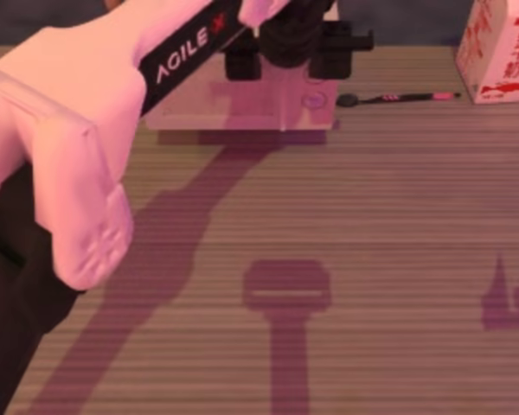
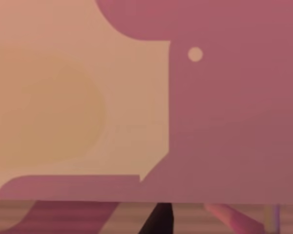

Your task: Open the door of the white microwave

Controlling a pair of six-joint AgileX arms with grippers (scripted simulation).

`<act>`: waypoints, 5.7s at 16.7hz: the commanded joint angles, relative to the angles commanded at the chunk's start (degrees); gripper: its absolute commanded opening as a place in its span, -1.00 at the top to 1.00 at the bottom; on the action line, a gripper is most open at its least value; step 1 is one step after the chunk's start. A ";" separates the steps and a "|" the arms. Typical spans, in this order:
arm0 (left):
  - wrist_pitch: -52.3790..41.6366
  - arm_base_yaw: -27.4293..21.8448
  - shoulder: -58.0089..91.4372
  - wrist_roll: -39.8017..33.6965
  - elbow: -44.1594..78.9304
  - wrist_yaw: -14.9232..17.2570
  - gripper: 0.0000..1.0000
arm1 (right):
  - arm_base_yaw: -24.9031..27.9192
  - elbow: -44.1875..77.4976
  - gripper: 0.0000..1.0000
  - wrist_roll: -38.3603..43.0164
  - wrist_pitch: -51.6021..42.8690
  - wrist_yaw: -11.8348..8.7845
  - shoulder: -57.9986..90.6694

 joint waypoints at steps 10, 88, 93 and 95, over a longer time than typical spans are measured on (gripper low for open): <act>0.00 0.00 0.00 0.00 0.00 0.00 1.00 | 0.00 0.00 -1.00 0.00 0.00 0.00 0.00; 15.31 -1.96 -17.60 4.24 -31.65 2.23 1.00 | 0.00 0.00 -1.00 0.00 0.00 0.00 0.00; 19.01 -1.09 -21.99 8.36 -38.80 3.81 1.00 | 0.00 0.00 -1.00 0.00 0.00 0.00 0.00; 19.37 -1.02 -22.40 8.79 -39.48 3.97 1.00 | 0.00 0.00 -1.00 0.00 0.00 0.00 0.00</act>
